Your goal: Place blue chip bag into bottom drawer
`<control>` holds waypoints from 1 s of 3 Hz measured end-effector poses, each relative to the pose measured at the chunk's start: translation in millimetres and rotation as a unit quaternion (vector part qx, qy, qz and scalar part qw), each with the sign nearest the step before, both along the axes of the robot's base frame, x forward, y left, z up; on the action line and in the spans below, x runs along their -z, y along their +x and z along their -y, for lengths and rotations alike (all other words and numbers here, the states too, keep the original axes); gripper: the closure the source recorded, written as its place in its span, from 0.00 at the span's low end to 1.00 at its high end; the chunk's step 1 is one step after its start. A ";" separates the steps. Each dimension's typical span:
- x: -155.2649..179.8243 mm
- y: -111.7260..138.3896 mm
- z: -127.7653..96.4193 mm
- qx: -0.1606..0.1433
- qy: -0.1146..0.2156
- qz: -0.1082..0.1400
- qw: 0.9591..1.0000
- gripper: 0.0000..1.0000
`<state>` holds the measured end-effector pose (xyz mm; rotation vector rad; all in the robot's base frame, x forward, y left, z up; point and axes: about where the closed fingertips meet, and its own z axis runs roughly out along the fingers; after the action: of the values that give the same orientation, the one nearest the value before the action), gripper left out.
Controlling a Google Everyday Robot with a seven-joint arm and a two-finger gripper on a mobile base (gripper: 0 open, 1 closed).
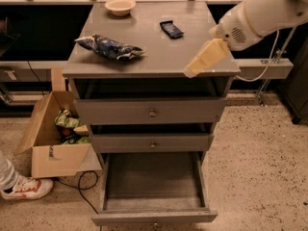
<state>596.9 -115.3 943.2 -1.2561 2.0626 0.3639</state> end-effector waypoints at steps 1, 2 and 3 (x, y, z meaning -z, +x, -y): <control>11.7 32.0 -22.1 0.000 0.012 0.016 1.000 0.00; 19.4 63.1 -46.8 0.006 0.027 0.031 0.999 0.00; 30.7 92.2 -72.2 0.010 0.045 0.039 0.998 0.00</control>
Offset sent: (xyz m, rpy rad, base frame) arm 0.1030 0.0728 -0.0258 0.0920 -0.1082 -0.0371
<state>689.0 -43.1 912.5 -1.1776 1.9690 0.3881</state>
